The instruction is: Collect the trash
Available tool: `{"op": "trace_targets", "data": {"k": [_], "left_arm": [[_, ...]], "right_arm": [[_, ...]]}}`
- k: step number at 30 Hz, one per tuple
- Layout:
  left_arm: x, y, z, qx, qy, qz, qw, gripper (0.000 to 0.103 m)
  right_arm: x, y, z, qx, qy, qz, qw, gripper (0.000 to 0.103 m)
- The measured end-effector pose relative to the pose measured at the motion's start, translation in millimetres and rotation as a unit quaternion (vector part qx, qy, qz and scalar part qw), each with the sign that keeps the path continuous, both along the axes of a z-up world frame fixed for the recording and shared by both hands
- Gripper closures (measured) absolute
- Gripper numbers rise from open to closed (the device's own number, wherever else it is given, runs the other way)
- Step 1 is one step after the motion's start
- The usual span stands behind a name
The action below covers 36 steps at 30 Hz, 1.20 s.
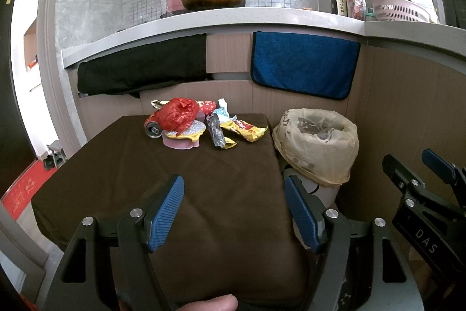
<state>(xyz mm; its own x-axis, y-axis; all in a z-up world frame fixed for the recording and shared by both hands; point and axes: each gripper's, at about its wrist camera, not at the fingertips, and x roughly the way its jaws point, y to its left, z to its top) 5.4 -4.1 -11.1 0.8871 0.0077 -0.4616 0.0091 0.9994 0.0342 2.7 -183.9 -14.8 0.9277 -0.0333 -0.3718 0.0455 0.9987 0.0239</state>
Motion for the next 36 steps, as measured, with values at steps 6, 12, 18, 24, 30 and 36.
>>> {"op": "trace_targets", "data": {"k": [6, 12, 18, 24, 30, 36], "left_arm": [[0.2, 0.4, -0.6, 0.0, 0.001, 0.0, 1.0, 0.031], [-0.2, 0.0, 0.7, 0.0, 0.0, 0.0, 1.0, 0.031], [3.7, -7.2, -3.4, 0.005, 0.006, -0.002, 1.0, 0.031], [4.2, -8.7, -3.0, 0.006, 0.007, -0.001, 1.0, 0.031], [4.4, -9.1, -4.0, 0.005, 0.007, -0.001, 1.0, 0.031], [6.2, -8.9, -2.2, 0.003, 0.008, 0.0, 1.0, 0.031]], "right_arm": [[-0.8, -0.9, -1.6, 0.001, 0.0, 0.0, 1.0, 0.03], [-0.7, -0.8, -0.7, 0.0, 0.0, 0.0, 1.0, 0.03], [0.3, -5.5, -5.3, 0.005, 0.002, -0.002, 1.0, 0.03], [0.4, -9.5, -6.8, 0.006, 0.0, -0.008, 1.0, 0.03], [0.0, -12.8, -3.3, 0.007, -0.001, -0.011, 1.0, 0.03], [0.0, -13.5, -2.5, 0.006, 0.001, -0.012, 1.0, 0.03]]}}
